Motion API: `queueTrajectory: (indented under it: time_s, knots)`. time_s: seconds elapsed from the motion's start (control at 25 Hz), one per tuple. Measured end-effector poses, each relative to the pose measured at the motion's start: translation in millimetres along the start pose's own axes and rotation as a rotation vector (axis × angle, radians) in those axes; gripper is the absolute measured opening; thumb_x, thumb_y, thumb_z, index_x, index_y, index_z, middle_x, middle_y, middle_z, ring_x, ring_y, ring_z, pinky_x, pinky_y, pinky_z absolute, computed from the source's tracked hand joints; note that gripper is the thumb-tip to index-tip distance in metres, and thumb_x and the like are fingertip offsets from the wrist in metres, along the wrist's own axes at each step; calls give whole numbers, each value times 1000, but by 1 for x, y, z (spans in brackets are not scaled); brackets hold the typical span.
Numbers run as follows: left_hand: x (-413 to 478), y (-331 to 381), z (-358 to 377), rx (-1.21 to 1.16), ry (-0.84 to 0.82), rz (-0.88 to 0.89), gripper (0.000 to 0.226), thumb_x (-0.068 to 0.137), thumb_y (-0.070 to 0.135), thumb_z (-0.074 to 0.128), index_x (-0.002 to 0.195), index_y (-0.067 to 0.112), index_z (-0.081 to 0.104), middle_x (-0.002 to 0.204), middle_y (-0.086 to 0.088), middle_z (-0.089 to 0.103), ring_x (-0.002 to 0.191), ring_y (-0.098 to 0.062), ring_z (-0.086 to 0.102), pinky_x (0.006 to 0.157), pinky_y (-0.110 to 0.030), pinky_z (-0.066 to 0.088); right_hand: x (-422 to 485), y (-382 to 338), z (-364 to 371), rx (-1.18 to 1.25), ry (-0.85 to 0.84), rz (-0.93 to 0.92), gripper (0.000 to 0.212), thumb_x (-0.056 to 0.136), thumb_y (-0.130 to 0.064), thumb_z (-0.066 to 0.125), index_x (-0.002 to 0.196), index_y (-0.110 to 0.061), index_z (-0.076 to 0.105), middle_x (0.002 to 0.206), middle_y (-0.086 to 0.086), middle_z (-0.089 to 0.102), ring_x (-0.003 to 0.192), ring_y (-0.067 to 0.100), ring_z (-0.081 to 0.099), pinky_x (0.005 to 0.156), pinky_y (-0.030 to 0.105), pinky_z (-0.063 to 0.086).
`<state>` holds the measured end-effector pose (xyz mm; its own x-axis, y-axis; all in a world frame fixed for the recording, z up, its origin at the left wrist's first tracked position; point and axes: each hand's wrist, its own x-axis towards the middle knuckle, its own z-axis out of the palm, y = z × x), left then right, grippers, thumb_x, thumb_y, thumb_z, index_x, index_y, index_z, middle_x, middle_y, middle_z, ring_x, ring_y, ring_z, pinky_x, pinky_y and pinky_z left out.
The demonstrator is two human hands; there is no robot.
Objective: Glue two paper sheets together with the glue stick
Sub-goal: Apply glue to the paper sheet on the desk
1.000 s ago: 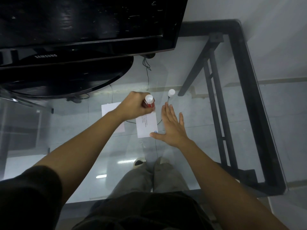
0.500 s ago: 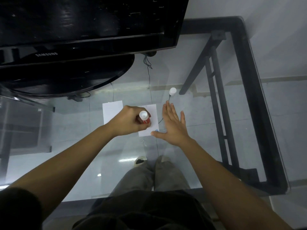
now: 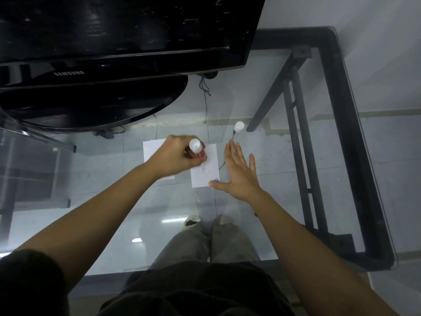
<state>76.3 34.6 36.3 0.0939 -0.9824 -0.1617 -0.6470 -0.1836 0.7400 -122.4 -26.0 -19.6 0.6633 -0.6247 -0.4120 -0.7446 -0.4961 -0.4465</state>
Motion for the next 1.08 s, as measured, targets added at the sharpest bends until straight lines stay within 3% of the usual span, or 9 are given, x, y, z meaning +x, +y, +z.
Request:
queueTrajectory:
  time_s: [0.12, 0.2, 0.52, 0.72, 0.84, 1.08]
  knots:
    - [-26, -1, 11, 61, -126, 11, 22, 71, 21, 78, 89, 13, 69, 87, -2, 73, 76, -15, 66, 71, -25, 53, 0, 0, 0, -22, 7, 5, 107, 76, -65, 53, 142, -20, -19, 154, -1, -23, 139, 14, -23, 107, 43, -20]
    - [-23, -4, 10, 71, -129, -8, 21, 72, 21, 77, 89, 13, 68, 87, -3, 72, 76, -15, 66, 71, -23, 52, 0, -1, -1, -20, 2, 9, 108, 76, -65, 53, 142, -20, -19, 154, -1, -23, 140, 15, -23, 107, 44, -19]
    - [12, -12, -18, 29, 116, -127, 19, 76, 24, 75, 90, 15, 66, 82, 0, 69, 73, -14, 64, 64, -14, 48, -1, -4, -5, 5, -24, 15, 109, 77, -61, 57, 143, -18, -18, 154, 0, -23, 140, 16, -23, 107, 43, -21]
    - [-32, -7, 4, 13, -97, -34, 23, 70, 22, 78, 90, 15, 68, 87, 2, 71, 76, -12, 65, 69, -22, 54, 0, 0, 0, -16, -4, 14, 109, 76, -64, 55, 143, -19, -18, 154, 0, -23, 139, 14, -23, 106, 43, -21]
    - [-32, -14, 4, 38, -118, -74, 21, 72, 22, 77, 89, 13, 68, 90, 0, 71, 77, -14, 65, 68, -24, 53, 2, -1, 1, -20, -4, 23, 109, 76, -64, 55, 142, -21, -19, 154, -1, -23, 139, 15, -23, 105, 42, -22]
    - [-3, -17, -15, 0, 32, -138, 17, 76, 24, 75, 89, 17, 66, 85, 0, 71, 73, -8, 63, 68, -18, 51, 1, -2, 0, 7, -14, 13, 110, 75, -62, 57, 142, -20, -19, 154, -1, -23, 139, 14, -24, 104, 40, -23]
